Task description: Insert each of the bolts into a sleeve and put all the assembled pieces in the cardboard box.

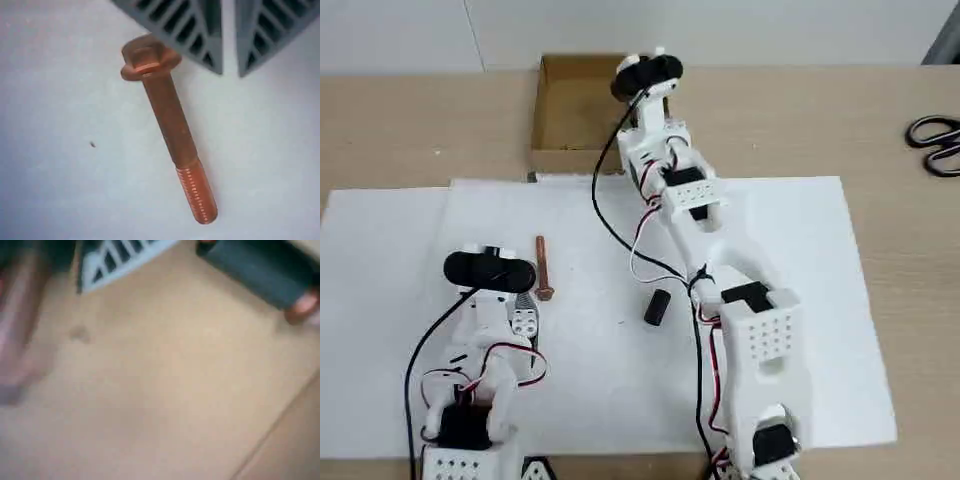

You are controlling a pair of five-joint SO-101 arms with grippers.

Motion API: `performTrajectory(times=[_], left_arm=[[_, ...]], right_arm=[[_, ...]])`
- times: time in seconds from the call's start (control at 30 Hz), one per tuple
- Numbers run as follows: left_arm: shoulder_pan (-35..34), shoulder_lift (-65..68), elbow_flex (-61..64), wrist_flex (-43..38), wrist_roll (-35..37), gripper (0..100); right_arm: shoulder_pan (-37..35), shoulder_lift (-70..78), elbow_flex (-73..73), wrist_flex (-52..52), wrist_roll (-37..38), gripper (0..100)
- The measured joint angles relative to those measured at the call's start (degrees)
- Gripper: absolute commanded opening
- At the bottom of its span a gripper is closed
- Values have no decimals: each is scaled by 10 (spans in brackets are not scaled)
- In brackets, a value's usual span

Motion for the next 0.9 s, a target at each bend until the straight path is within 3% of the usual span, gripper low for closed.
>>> performTrajectory(times=[0.3,0.57,0.9], left_arm=[[0,0,0,0,0,6],[0,0,0,0,0,6],[0,0,0,0,0,6]], right_arm=[[4,-34,-4,33,3,303],[-22,-153,-4,221,-7,298],[-63,-262,-4,526,-7,3]])
